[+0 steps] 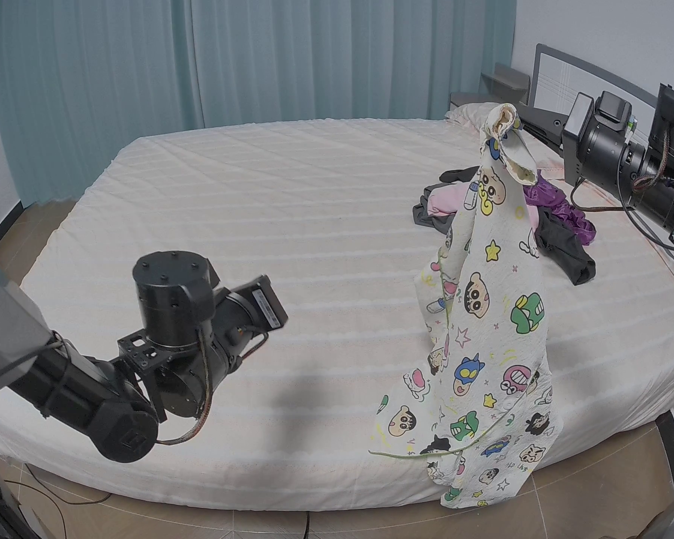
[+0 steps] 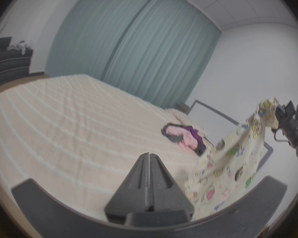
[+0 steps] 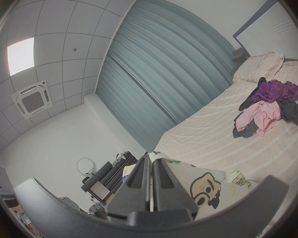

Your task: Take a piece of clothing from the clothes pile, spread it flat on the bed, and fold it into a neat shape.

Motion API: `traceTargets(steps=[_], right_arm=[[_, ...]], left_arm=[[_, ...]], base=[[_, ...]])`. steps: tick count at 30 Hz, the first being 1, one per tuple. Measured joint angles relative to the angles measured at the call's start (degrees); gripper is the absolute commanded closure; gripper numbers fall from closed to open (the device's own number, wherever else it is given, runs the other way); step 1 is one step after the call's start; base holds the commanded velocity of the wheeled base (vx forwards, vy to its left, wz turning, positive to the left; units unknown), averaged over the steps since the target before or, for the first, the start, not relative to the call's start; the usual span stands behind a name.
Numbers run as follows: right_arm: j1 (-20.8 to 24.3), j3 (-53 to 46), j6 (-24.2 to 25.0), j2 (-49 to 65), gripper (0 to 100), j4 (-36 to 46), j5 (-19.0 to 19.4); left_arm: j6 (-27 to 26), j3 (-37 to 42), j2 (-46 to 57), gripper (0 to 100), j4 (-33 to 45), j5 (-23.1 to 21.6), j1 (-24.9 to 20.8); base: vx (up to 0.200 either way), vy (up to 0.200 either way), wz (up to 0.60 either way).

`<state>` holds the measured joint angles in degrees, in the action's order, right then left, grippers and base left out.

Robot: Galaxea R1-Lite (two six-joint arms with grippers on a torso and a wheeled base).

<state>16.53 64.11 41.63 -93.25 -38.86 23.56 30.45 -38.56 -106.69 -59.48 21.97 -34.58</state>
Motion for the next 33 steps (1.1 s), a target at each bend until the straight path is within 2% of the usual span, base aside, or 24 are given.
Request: traceTargets(steps=[9,12,13,23,26,33], right_arm=[[-0.38,-0.59,-0.06,-0.2,100,0.11,-0.02],[-0.41,-0.88,-0.06,-0.28,100,0.11,-0.04],[-0.44,-0.99,-0.06,-0.3,100,0.11,-0.09],[-0.77,-1.77,-0.06,-0.57,100,0.13,-0.33],[-0.88,-1.85,-0.06,-0.72,100,0.13,-0.37],[-0.99,-1.96,-0.06,-1.05,100,0.13,-0.39]], left_arm=[[7.18,-0.2,-4.96,100,9.06,-20.19,0.05],[8.55,-1.76,-7.19,100,10.68,-23.2,0.24],[8.77,-2.39,-8.19,0,11.07,-23.36,0.28],[9.95,-10.3,-18.99,0,12.19,-25.08,-0.67],[10.14,-11.87,-21.31,0,12.35,-29.32,-1.49],[10.68,-13.36,-23.82,0,12.19,-43.09,-2.04]], base=[[0.0,0.0,0.0],[0.0,0.0,0.0],[0.0,0.0,0.0],[0.0,0.0,0.0],[0.0,0.0,0.0],[0.0,0.0,0.0]])
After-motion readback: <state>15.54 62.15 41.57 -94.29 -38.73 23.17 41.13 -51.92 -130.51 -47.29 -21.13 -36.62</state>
